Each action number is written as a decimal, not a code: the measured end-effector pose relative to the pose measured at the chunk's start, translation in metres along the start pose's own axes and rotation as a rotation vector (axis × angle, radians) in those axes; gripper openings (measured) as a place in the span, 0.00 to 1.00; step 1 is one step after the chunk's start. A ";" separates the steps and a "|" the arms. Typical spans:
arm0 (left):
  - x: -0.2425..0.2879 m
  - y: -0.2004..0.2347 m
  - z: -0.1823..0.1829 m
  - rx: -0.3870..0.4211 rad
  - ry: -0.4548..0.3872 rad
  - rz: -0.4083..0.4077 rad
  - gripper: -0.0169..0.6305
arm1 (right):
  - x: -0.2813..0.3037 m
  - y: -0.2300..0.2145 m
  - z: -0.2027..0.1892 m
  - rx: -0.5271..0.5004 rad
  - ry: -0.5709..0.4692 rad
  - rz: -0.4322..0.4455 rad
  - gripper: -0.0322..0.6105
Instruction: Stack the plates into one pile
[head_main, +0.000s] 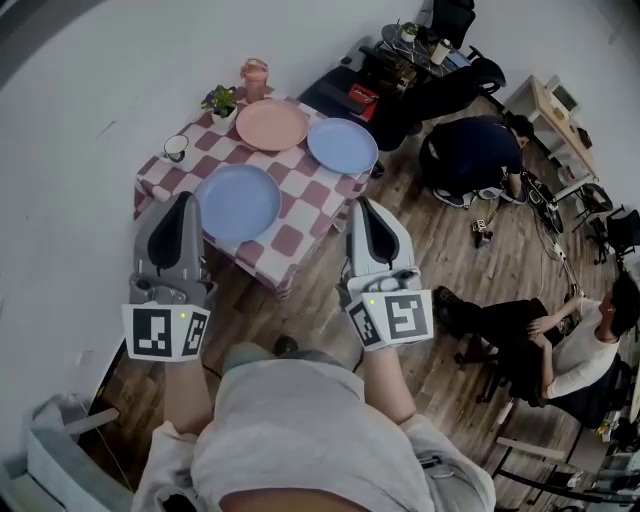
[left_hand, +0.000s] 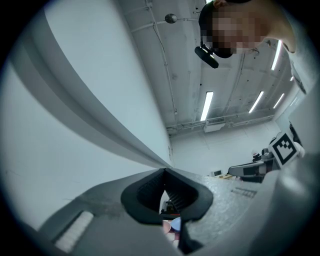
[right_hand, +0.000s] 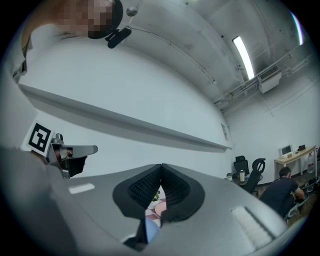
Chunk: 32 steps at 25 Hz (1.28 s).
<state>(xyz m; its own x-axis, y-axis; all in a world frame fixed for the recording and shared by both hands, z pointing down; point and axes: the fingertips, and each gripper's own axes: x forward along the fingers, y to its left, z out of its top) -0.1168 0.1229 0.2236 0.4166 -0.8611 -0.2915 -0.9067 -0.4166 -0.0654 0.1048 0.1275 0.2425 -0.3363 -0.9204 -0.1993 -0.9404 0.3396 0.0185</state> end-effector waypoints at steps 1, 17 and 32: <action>0.003 -0.001 -0.002 0.000 0.004 -0.003 0.03 | 0.003 -0.002 -0.002 0.005 0.002 0.001 0.04; 0.074 0.039 -0.038 -0.041 0.021 -0.092 0.03 | 0.080 -0.023 -0.036 0.021 0.034 -0.064 0.04; 0.182 0.110 -0.131 -0.130 0.224 -0.273 0.03 | 0.185 -0.028 -0.091 0.049 0.156 -0.196 0.04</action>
<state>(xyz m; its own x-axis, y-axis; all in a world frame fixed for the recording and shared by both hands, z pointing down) -0.1321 -0.1173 0.2887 0.6590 -0.7495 -0.0629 -0.7504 -0.6609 0.0138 0.0644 -0.0693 0.2940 -0.1551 -0.9871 -0.0408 -0.9861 0.1572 -0.0541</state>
